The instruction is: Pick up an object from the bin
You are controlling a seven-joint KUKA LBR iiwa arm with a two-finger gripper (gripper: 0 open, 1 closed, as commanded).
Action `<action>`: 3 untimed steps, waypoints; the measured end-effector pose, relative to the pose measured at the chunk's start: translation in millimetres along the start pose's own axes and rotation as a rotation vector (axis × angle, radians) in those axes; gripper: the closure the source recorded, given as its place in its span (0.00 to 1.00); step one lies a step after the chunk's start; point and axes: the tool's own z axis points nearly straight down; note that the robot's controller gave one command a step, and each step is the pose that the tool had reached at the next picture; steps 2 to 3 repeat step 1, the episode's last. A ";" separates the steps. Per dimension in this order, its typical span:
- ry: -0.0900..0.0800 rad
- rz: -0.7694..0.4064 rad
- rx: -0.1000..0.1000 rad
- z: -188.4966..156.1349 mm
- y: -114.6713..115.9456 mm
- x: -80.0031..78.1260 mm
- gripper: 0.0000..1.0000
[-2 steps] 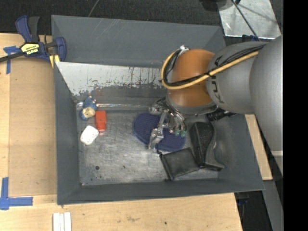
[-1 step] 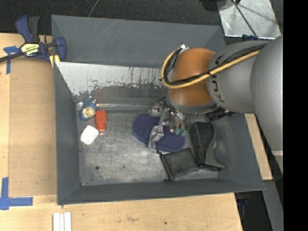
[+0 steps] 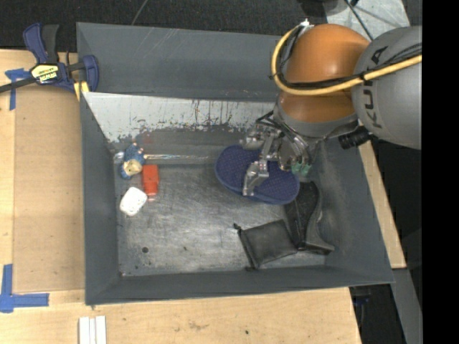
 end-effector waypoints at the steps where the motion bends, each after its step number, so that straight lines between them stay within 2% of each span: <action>1: 0.004 -0.005 0.000 -27.6 -1.5 -12.3 1.00; 3: 0.004 -0.005 0.000 -27.6 -1.5 -12.3 1.00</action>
Offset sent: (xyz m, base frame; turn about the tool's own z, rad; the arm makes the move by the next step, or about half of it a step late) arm 0.0099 -0.0022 0.0252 -0.0059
